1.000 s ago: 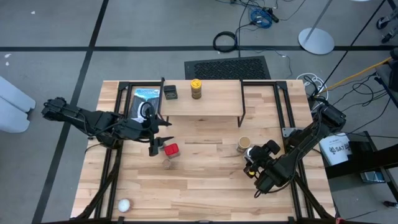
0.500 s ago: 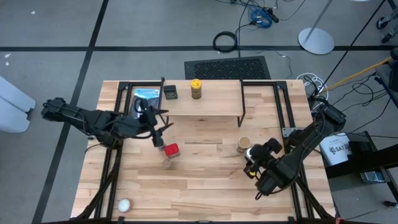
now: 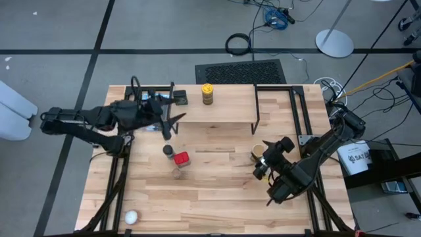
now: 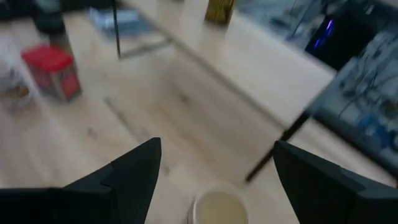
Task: Shelf spices
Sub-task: Remove the yellow seasoning bottle from the shelf
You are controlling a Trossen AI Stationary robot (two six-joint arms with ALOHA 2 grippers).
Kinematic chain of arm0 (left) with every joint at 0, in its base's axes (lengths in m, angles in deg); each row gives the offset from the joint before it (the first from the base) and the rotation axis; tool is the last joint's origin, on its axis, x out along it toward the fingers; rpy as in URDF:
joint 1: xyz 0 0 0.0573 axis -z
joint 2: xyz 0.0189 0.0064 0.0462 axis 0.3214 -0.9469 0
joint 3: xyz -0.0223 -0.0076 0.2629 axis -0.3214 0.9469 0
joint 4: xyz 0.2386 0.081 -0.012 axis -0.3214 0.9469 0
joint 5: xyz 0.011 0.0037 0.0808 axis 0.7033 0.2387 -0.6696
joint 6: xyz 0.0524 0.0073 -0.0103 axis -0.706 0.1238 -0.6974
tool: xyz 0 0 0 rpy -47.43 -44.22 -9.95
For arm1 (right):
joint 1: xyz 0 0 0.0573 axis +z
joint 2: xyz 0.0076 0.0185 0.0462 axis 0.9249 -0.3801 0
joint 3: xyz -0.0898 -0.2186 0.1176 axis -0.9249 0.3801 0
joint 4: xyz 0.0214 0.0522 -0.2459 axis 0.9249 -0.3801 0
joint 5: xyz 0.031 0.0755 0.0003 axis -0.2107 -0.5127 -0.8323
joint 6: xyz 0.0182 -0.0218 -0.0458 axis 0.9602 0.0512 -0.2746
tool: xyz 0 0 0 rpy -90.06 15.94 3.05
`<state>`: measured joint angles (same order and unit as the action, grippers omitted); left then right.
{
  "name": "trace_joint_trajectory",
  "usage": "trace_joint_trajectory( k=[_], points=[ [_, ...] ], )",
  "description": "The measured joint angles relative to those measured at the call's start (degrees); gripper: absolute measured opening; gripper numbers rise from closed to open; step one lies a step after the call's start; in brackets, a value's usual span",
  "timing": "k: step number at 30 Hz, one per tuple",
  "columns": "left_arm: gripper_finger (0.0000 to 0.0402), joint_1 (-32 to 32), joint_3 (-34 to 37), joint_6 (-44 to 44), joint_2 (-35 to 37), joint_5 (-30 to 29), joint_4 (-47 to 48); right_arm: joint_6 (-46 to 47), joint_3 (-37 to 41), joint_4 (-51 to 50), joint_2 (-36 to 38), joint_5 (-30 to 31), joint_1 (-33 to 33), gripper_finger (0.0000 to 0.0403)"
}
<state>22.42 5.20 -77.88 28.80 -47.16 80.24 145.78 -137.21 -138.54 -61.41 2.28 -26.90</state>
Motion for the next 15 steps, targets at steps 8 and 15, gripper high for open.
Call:
trace_joint_trajectory(
  k=[8, 15],
  points=[
    [0.0261, -10.5, 0.0, -9.0, -4.5, -0.1, -10.0, -4.1, -1.3, 0.9, 1.3, 8.2, -7.2, 0.0297],
    [0.0261, -12.0, 0.0, -6.4, -7.5, -1.6, -9.8, -32.7, -10.8, 5.3, 2.5, 4.8, -11.6, 0.0297]
  ],
)
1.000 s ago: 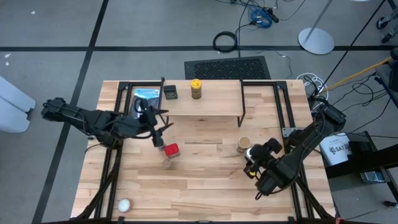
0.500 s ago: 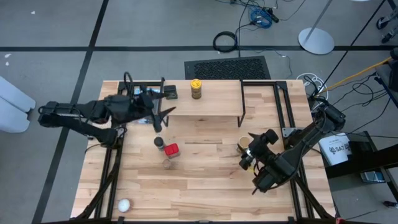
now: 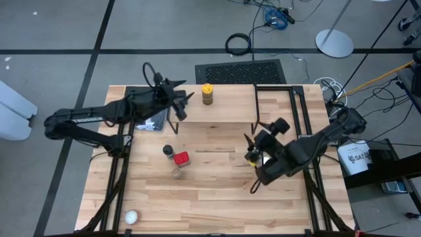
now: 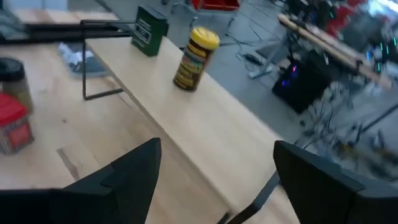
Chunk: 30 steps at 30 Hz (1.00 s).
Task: Shelf spices
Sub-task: Remove the yellow seasoning bottle from the shelf
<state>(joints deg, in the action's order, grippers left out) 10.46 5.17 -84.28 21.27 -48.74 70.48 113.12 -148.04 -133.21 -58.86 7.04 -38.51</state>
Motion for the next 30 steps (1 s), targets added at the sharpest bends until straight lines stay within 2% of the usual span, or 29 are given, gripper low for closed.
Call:
trace_joint_trajectory(
  k=[3, 7, 10, 13, 16, 19, 24, 30],
  points=[
    [0.0261, -0.6, 0.0, 0.5, -1.2, 2.0, -1.2, -13.1, -3.5, 2.1, 0.6, 0.0, -1.9, 0.0297],
    [0.0261, -3.6, 0.0, 4.0, -2.2, 11.1, -1.6, -30.6, -5.8, 7.1, 3.0, -1.7, -6.0, 0.0297],
    [0.0261, -7.3, 0.0, 5.4, -2.3, 19.8, -0.4, -42.6, -5.8, 12.4, 6.1, -9.6, -11.3, 0.0297],
    [0.0261, -11.3, 0.0, 6.6, -2.3, 26.9, 1.5, -50.3, -5.8, 18.4, 9.3, -23.1, -18.2, 0.0297],
    [0.0261, -14.3, 0.0, 6.6, -2.3, 33.5, 4.5, -54.9, -5.8, 22.6, 10.8, -32.8, -24.2, 0.0297],
    [0.0261, -16.0, 0.0, 6.2, -2.3, 37.3, 5.1, -57.2, -5.8, 24.0, 10.9, -35.7, -28.3, 0.0297],
    [0.0261, -17.9, 0.0, 5.0, -2.3, 37.4, 4.5, -60.3, -5.8, 24.5, 9.0, -41.2, -33.3, 0.0297],
    [0.0261, -19.2, 0.0, 5.6, -3.6, 38.1, 5.5, -63.8, -5.7, 25.9, 6.1, -55.4, -38.7, 0.0297]
  ],
)
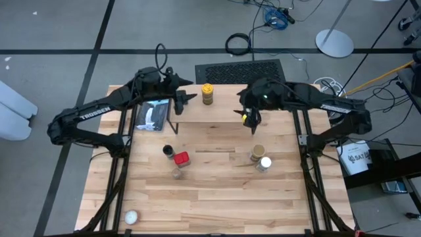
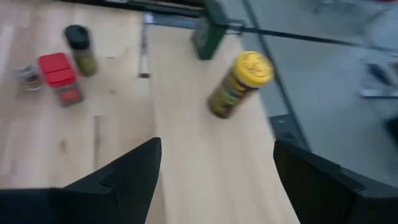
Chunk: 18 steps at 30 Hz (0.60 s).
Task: Shelf spices
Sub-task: Remove the yellow seasoning bottle from the shelf
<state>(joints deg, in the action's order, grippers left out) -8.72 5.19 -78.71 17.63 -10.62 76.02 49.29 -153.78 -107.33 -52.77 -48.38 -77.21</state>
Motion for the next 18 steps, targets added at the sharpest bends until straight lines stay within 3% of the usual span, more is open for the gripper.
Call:
trace_joint_trajectory(
  k=[7, 13, 18],
  points=[
    [0.0261, 0.1, 0.0, 0.6, -4.7, 0.6, -2.9, -5.5, 3.2, 4.3, -1.6, -7.2, -6.6, 0.0297],
    [0.0261, 0.1, 0.0, 0.7, -6.4, 0.6, -3.5, -0.8, 9.9, 6.3, 1.3, -17.8, -13.0, 0.0297],
    [0.0261, 0.1, 0.0, 0.6, -6.4, 0.5, -3.5, 2.2, 18.6, 9.9, 6.1, -18.0, -13.7, 0.0297]
  ],
)
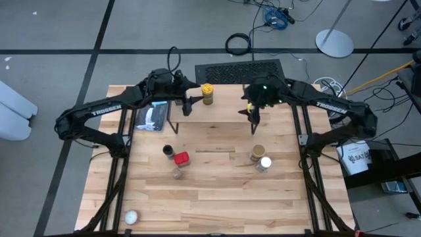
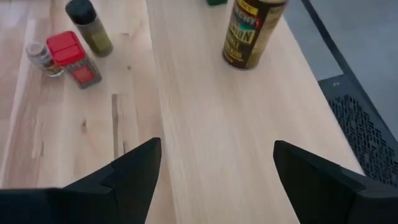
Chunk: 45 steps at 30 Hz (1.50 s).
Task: Shelf spices
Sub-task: Remove the yellow seasoning bottle from the shelf
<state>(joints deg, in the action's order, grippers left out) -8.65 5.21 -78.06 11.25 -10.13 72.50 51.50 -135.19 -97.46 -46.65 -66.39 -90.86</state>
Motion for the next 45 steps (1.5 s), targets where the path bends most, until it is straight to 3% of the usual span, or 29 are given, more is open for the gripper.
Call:
trace_joint_trajectory(
  k=[4, 9, 16, 20, 40, 45],
  points=[
    [0.0276, 0.0, 0.0, -0.6, -0.1, -0.1, 0.6, 1.9, 8.0, 7.1, 5.1, 0.0, 0.0, 0.0297],
    [0.0332, -0.2, 0.0, -1.5, -0.9, -0.2, -0.4, 2.9, 15.7, 15.8, 10.5, 0.0, 0.0, 0.0297],
    [0.0379, -1.9, 0.0, -1.0, -6.0, -5.2, -1.6, 1.9, 17.5, 18.4, 12.8, 0.0, 0.0, 0.0297],
    [0.0382, -2.2, 0.1, 0.5, -8.0, -1.2, -4.8, 1.7, 17.5, 19.5, 12.9, -0.1, 0.0, 0.0297],
    [0.0381, -3.3, 0.0, 0.4, -10.7, 2.2, -7.9, -0.3, 17.5, 19.5, 12.9, -0.2, 0.0, 0.0297],
    [0.0360, -3.3, 0.0, 0.5, -10.7, 3.2, -8.1, -0.3, 17.5, 20.1, 12.9, -0.1, 0.0, 0.0297]
  ],
)
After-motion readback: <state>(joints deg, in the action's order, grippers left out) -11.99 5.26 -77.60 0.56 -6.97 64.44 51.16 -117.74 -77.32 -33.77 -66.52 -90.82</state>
